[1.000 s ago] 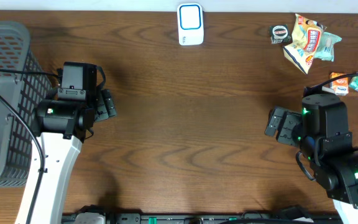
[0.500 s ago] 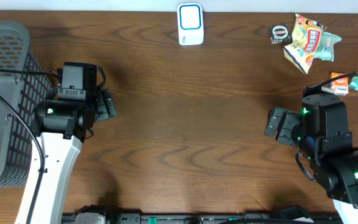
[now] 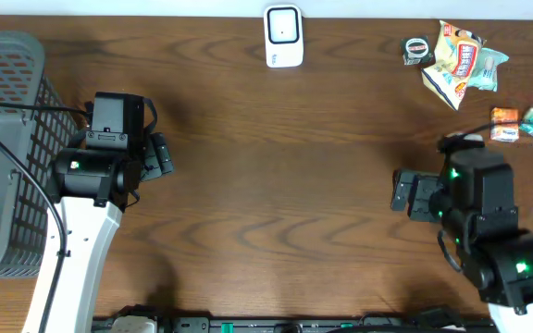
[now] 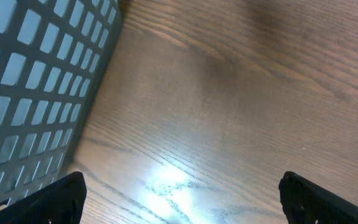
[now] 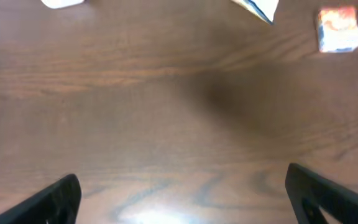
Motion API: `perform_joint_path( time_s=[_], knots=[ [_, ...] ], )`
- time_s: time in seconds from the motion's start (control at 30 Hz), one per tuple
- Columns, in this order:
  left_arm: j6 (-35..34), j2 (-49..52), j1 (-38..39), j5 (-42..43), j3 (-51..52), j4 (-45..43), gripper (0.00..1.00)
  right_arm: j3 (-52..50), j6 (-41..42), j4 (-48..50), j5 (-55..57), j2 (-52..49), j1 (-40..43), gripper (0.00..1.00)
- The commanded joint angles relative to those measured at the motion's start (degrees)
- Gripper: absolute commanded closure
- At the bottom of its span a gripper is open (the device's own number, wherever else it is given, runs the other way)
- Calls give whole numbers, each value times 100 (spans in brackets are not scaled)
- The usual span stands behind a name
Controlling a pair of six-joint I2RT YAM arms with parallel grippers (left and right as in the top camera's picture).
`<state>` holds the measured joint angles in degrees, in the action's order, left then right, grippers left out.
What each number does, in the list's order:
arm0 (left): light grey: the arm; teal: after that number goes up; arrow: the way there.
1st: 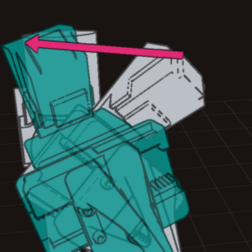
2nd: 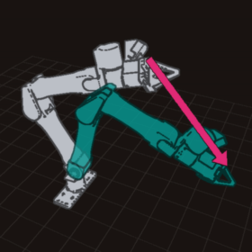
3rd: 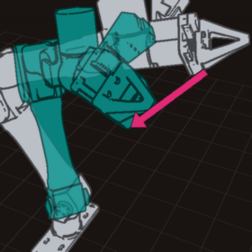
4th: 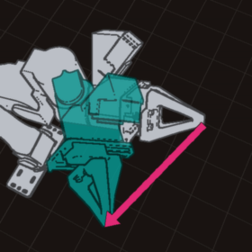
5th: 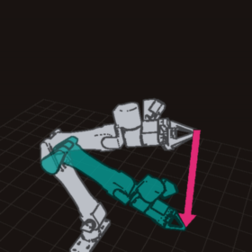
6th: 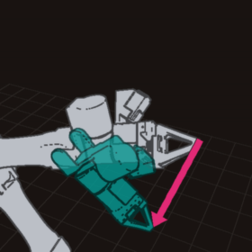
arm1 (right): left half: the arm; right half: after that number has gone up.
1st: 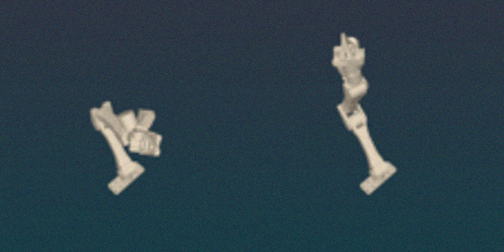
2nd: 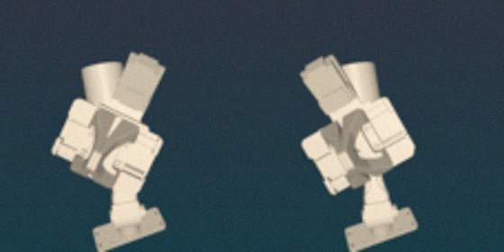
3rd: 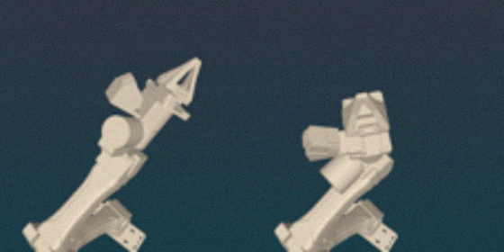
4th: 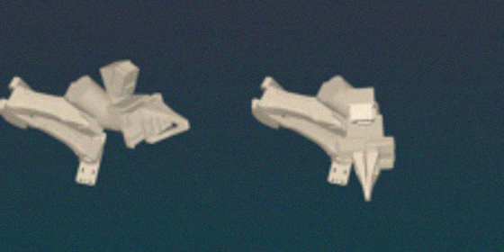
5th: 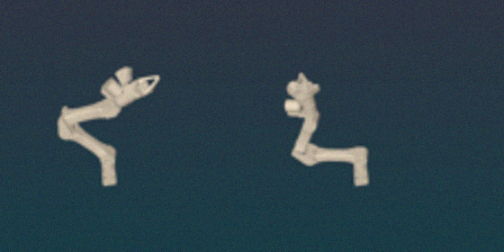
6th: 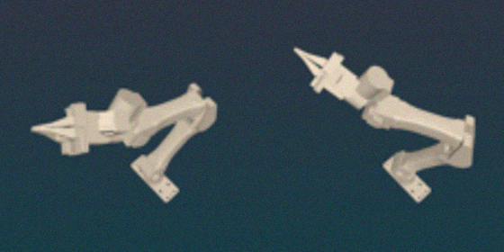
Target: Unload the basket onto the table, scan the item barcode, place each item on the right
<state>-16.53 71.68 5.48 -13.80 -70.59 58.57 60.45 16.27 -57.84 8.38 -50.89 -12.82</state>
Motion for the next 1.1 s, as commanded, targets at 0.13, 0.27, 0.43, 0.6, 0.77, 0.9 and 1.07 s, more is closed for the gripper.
perform_joint_path(
  time_s=[0.13,0.27,0.43,0.6,0.77,0.9,1.07],
  knots=[
    [-28,17,11,-17,-79,13,2,-1932,-997,1449,-1209,1480,835,1],
    [-28,17,11,-17,-79,15,2,-2949,-1005,2245,-1266,2393,1163,1],
    [-28,17,9,-17,-79,13,2,-4109,-1211,3143,-1561,3600,1316,1],
    [-28,17,9,-17,-79,13,2,-4778,-1211,3882,-1648,4157,1316,1],
    [-28,17,9,-17,-79,13,2,-5305,-1211,4555,-1646,4594,1316,1],
    [-28,17,7,-17,-79,13,2,-5783,-1211,5106,-1635,4935,1316,1],
    [-28,17,7,-17,-79,13,2,-6015,-1211,5453,-1554,5058,1316,1]
  ],
)
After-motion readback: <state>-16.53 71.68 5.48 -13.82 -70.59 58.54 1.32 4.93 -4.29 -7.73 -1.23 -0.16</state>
